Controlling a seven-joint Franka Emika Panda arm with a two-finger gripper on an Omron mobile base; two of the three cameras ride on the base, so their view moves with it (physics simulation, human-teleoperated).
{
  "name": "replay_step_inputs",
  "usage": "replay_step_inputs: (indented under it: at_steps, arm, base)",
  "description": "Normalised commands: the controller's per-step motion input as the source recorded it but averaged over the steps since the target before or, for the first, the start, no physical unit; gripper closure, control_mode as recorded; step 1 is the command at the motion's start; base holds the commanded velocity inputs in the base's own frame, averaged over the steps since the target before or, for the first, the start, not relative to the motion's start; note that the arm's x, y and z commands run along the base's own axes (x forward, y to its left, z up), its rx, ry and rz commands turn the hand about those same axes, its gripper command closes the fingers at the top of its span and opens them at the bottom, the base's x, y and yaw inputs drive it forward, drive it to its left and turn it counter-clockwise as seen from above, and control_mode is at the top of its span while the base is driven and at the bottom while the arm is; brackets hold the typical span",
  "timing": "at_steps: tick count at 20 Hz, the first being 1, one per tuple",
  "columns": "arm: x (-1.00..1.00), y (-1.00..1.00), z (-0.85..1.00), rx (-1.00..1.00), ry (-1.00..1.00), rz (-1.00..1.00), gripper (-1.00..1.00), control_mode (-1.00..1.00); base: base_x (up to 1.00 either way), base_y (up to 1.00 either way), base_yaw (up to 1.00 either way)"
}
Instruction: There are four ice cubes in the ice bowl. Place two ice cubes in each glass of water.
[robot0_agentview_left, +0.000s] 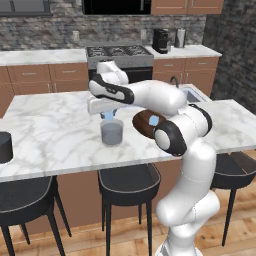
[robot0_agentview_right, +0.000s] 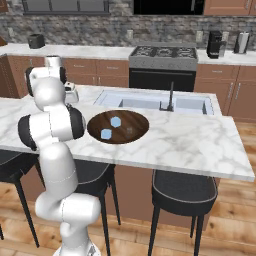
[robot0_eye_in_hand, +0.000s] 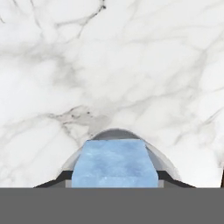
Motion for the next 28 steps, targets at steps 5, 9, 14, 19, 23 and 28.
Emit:
replay_step_inputs:
  at_steps: [5, 9, 14, 19, 23, 28]
  arm:
    - [0.13, 0.01, -0.16, 0.00, -0.10, 0.00, 1.00, -1.00]
    - [0.02, 0.00, -0.16, 0.00, -0.08, 0.00, 1.00, -1.00]
    - [0.00, 0.00, -0.10, 0.00, -0.06, 0.00, 1.00, -1.00]
    - [-0.19, 0.00, -0.03, 0.00, -0.03, 0.00, 1.00, -1.00]
    - [-0.19, -0.08, 0.00, 0.00, -0.01, 0.00, 1.00, -1.00]
    - [-0.11, -0.26, 0.00, 0.00, -0.02, 0.00, 1.00, -1.00]
  base:
    - [0.00, 0.00, 0.00]
    - [0.00, 0.00, 0.00]
    - [0.00, 0.00, 0.00]
    - [0.00, 0.00, 0.00]
    - [0.00, 0.00, 0.00]
    - [0.00, 0.00, 0.00]
